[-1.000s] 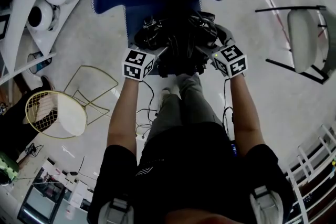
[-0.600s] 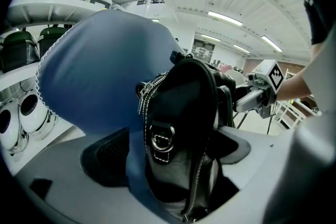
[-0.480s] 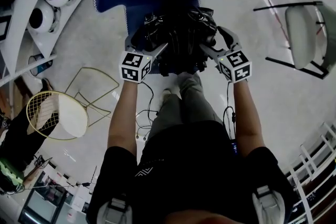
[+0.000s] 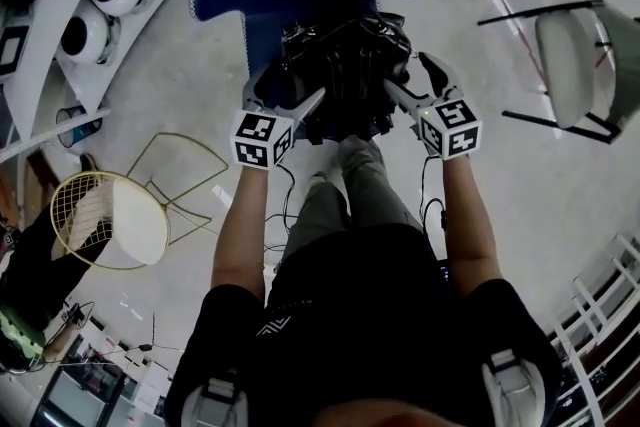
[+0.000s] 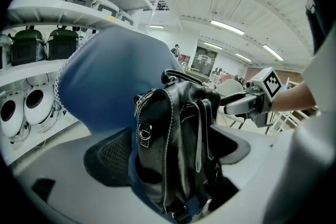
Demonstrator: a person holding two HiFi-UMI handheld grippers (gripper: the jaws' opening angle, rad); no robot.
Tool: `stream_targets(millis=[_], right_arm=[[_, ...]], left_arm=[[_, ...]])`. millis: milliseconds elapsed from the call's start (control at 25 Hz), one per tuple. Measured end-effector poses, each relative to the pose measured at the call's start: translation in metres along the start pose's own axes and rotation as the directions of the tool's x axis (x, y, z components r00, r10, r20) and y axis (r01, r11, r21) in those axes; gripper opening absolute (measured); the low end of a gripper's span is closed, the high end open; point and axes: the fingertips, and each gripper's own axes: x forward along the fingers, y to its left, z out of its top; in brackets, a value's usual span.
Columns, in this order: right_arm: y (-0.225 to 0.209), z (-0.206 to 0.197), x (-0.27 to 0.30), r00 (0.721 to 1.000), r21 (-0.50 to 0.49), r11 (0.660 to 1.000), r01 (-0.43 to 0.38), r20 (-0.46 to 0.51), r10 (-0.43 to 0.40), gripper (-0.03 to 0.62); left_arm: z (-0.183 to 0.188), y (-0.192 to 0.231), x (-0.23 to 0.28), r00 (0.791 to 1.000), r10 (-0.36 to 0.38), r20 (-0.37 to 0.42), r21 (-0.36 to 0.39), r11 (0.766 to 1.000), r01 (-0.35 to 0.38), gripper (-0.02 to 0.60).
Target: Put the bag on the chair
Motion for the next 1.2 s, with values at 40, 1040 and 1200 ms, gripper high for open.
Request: stream_targets(millis=[40, 1040, 1200], right_arm=[[0.001, 0.001, -0.003, 1.000, 0.000, 1.000, 0.009, 0.008, -0.009, 0.356], [0.089, 0.035, -0.062, 0.983, 0.059, 0.991, 0.121, 0.134, -0.128, 0.058], [0.103, 0.035, -0.070, 0.982, 0.052, 0.991, 0.126, 0.137, -0.132, 0.052]], left_arm=[[0.001, -0.002, -0.003, 1.000, -0.003, 0.007, -0.007, 1.000, 0.003, 0.460], [0.034, -0.072, -0.082, 0.994, -0.091, 0.060, 0.039, 0.995, 0.089, 0.025], [0.032, -0.082, -0.091, 0.994, -0.097, 0.053, 0.058, 0.994, 0.094, 0.021]])
